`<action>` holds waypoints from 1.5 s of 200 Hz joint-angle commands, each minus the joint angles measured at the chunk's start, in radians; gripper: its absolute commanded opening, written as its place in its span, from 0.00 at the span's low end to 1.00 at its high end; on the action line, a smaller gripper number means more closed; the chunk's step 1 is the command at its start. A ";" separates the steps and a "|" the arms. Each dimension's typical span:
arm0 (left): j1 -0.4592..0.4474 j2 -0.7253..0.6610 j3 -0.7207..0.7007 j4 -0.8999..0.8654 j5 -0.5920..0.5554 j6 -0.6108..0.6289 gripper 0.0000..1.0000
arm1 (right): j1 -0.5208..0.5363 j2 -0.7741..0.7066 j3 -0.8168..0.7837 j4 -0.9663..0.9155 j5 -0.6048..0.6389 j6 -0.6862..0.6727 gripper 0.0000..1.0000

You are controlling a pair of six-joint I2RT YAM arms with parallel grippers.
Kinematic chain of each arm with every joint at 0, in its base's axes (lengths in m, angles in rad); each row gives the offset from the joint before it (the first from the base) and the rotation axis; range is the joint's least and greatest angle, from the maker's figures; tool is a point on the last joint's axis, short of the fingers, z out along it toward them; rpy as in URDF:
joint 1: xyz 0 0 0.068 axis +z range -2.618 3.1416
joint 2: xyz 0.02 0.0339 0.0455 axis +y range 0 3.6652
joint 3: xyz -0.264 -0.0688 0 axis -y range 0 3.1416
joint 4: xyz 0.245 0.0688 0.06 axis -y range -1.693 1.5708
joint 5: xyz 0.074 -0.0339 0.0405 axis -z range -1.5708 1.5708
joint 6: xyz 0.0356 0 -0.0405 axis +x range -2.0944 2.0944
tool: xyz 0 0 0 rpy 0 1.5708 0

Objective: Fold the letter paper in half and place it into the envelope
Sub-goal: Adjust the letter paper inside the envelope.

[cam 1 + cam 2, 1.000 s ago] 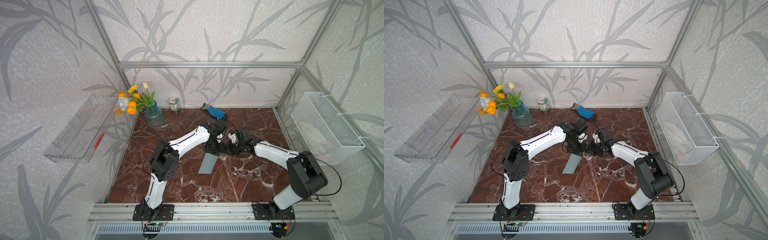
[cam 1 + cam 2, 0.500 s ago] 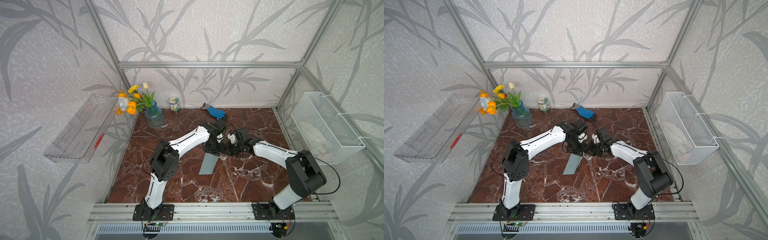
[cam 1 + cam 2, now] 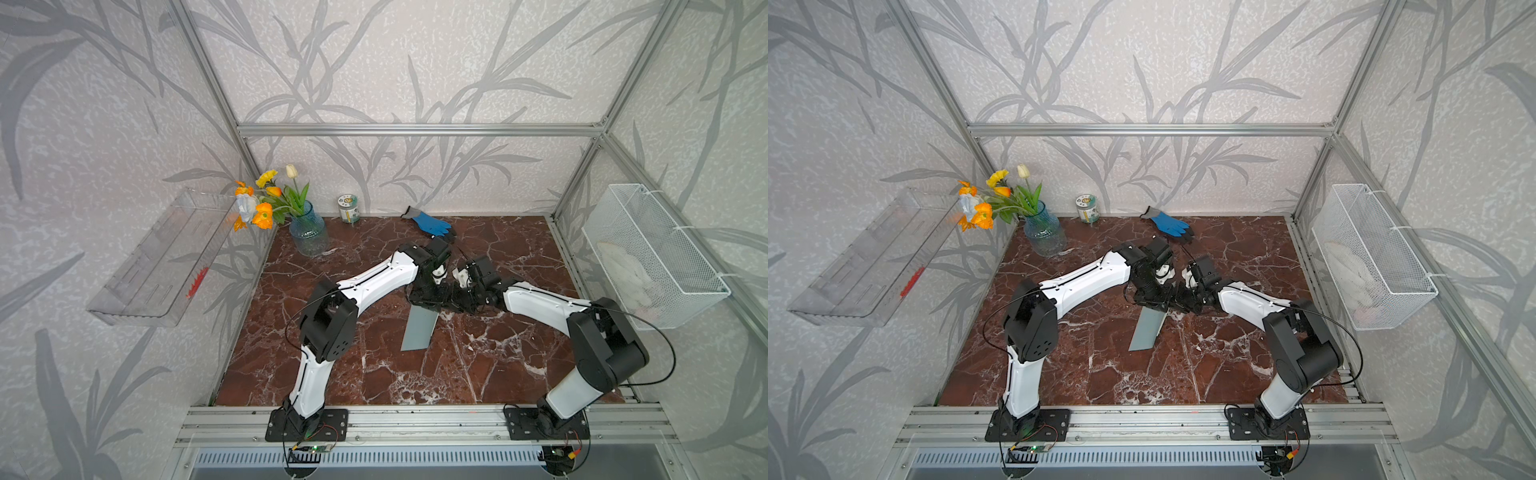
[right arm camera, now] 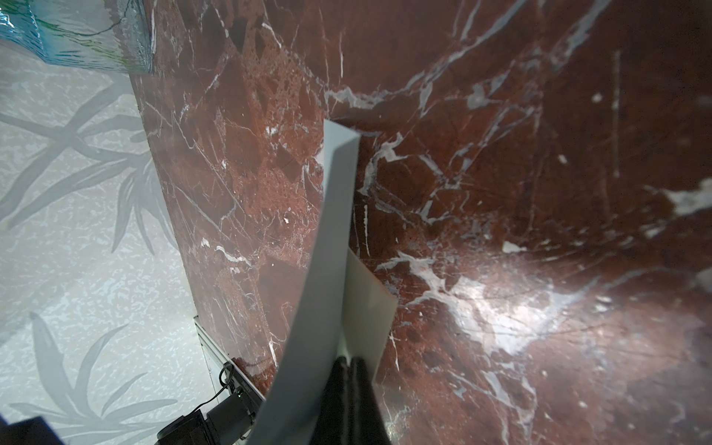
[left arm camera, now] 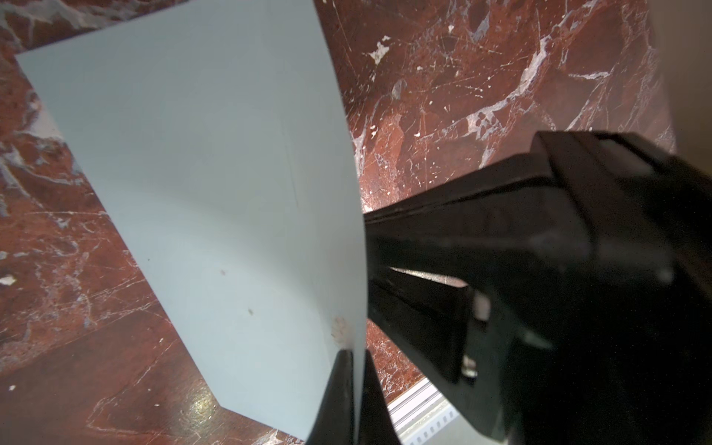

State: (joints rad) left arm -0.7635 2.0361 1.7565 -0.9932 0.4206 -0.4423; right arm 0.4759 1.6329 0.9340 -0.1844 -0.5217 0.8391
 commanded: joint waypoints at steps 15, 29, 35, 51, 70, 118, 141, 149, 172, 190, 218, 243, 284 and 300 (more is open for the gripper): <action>0.023 -0.034 -0.012 -0.015 0.012 0.004 0.00 | -0.012 -0.132 0.023 -0.027 -0.007 -0.044 0.00; 0.038 -0.046 -0.013 -0.013 0.023 0.007 0.00 | -0.031 -0.185 -0.008 -0.013 -0.015 -0.048 0.00; 0.044 -0.052 -0.016 -0.011 0.029 0.006 0.00 | -0.043 -0.200 -0.024 0.006 -0.024 -0.044 0.00; 0.057 -0.065 -0.029 -0.004 0.039 0.003 0.00 | -0.067 -0.208 -0.066 0.077 -0.058 -0.024 0.00; 0.068 -0.077 -0.049 0.010 0.053 -0.003 0.00 | -0.071 -0.165 -0.107 0.198 -0.112 0.021 0.00; 0.115 -0.143 -0.168 0.148 0.141 -0.102 0.00 | -0.071 -0.056 -0.276 0.628 -0.164 0.202 0.00; 0.124 -0.159 -0.200 0.173 0.165 -0.115 0.00 | -0.071 -0.016 -0.297 0.739 -0.184 0.240 0.00; 0.125 -0.158 -0.204 0.174 0.172 -0.118 0.00 | -0.071 -0.008 -0.303 0.772 -0.185 0.256 0.00; 0.128 -0.166 -0.214 0.190 0.188 -0.121 0.00 | -0.071 -0.003 -0.305 0.830 -0.201 0.275 0.00; 0.130 -0.173 -0.227 0.207 0.200 -0.131 0.00 | -0.072 -0.008 -0.304 0.843 -0.201 0.270 0.00; 0.131 -0.180 -0.235 0.215 0.209 -0.137 0.00 | -0.068 0.030 -0.300 0.873 -0.208 0.283 0.00; 0.136 -0.189 -0.245 0.234 0.224 -0.149 0.00 | -0.063 0.068 -0.314 0.950 -0.204 0.312 0.00; 0.151 -0.218 -0.306 0.314 0.268 -0.201 0.00 | -0.059 0.116 -0.324 1.029 -0.205 0.337 0.00; 0.157 -0.233 -0.341 0.373 0.296 -0.233 0.00 | -0.056 0.134 -0.322 1.070 -0.207 0.354 0.00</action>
State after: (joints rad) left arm -0.6151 1.8545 1.4578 -0.7101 0.6540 -0.6254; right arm 0.4103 1.7416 0.6186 0.7761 -0.7170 1.1641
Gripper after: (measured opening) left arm 0.047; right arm 0.047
